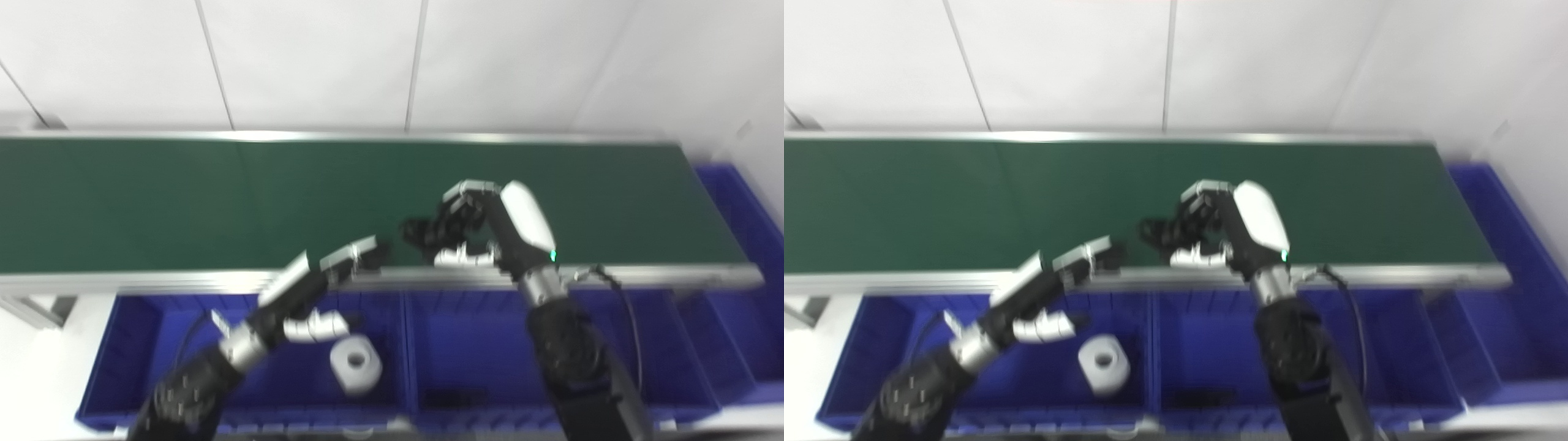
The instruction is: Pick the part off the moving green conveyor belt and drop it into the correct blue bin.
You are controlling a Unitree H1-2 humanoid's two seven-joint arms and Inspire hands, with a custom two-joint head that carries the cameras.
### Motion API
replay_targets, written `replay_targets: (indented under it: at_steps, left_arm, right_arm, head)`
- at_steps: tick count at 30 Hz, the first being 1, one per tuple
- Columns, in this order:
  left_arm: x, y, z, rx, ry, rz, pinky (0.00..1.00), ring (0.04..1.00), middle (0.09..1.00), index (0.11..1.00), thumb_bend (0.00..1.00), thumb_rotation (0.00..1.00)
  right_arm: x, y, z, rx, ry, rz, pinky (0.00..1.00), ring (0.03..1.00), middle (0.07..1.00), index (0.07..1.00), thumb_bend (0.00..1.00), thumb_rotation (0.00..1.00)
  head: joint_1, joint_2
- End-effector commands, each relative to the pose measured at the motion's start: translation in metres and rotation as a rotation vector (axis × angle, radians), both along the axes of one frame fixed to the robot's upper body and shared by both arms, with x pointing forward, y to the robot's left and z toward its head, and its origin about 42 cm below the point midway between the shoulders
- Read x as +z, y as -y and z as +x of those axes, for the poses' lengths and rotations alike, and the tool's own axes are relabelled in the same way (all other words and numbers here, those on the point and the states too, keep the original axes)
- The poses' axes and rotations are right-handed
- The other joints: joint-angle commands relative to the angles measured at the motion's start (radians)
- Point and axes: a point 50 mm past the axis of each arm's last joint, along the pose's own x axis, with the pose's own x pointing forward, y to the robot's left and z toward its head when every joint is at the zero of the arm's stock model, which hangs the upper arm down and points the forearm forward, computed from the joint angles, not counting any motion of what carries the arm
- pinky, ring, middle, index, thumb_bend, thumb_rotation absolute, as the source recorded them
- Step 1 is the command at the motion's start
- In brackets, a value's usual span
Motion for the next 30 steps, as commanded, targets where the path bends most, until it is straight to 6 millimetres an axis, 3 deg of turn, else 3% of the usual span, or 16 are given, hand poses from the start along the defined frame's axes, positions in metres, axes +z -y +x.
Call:
replay_targets:
  at_steps: [1,2,7,15,19,22,27,30]
  left_arm:
    - [0.011,0.001,0.005,-0.016,0.022,-0.032,0.88,0.919,0.930,0.910,0.39,0.63]
    - [0.011,0.002,0.005,-0.020,0.018,-0.034,0.89,0.925,0.933,0.913,0.40,0.65]
    - [0.013,0.005,0.005,-0.023,0.014,-0.035,0.90,0.930,0.933,0.914,0.42,0.66]
    - [0.016,0.004,0.006,-0.023,0.022,-0.032,0.90,0.936,0.936,0.917,0.42,0.67]
    - [0.018,0.003,0.006,-0.023,0.023,-0.032,0.90,0.937,0.937,0.917,0.41,0.67]
    - [0.018,0.002,0.006,-0.022,0.022,-0.030,0.91,0.939,0.938,0.917,0.41,0.68]
    - [0.017,0.002,0.006,-0.028,0.018,-0.036,0.91,0.936,0.936,0.918,0.42,0.67]
    - [0.018,0.002,0.006,-0.027,0.018,-0.036,0.90,0.934,0.937,0.917,0.42,0.67]
  right_arm:
    - [0.009,0.004,-0.011,-0.027,0.021,0.016,0.48,0.497,0.474,0.495,0.53,0.00]
    - [0.009,0.005,-0.014,-0.030,0.018,0.016,0.53,0.526,0.483,0.492,0.53,0.00]
    - [-0.008,0.011,-0.036,-0.038,0.010,0.024,0.46,0.489,0.468,0.503,0.53,0.00]
    - [-0.023,0.013,-0.053,-0.042,-0.024,-0.034,0.41,0.449,0.445,0.511,0.53,0.00]
    - [-0.029,0.013,-0.058,-0.043,-0.051,-0.081,0.41,0.454,0.460,0.506,0.53,0.00]
    - [-0.034,0.012,-0.063,-0.050,-0.066,-0.124,0.35,0.405,0.427,0.512,0.53,0.00]
    - [-0.047,0.013,-0.064,-0.068,-0.063,-0.243,0.44,0.482,0.459,0.502,0.53,0.00]
    - [-0.056,0.013,-0.062,-0.083,-0.089,-0.332,0.38,0.426,0.460,0.496,0.53,0.00]
  head:
    - [-0.002,0.003]
    - [-0.003,0.004]
    - [-0.003,0.002]
    - [0.001,0.006]
    - [0.001,0.006]
    - [0.001,0.006]
    - [-0.001,0.003]
    - [-0.001,0.003]
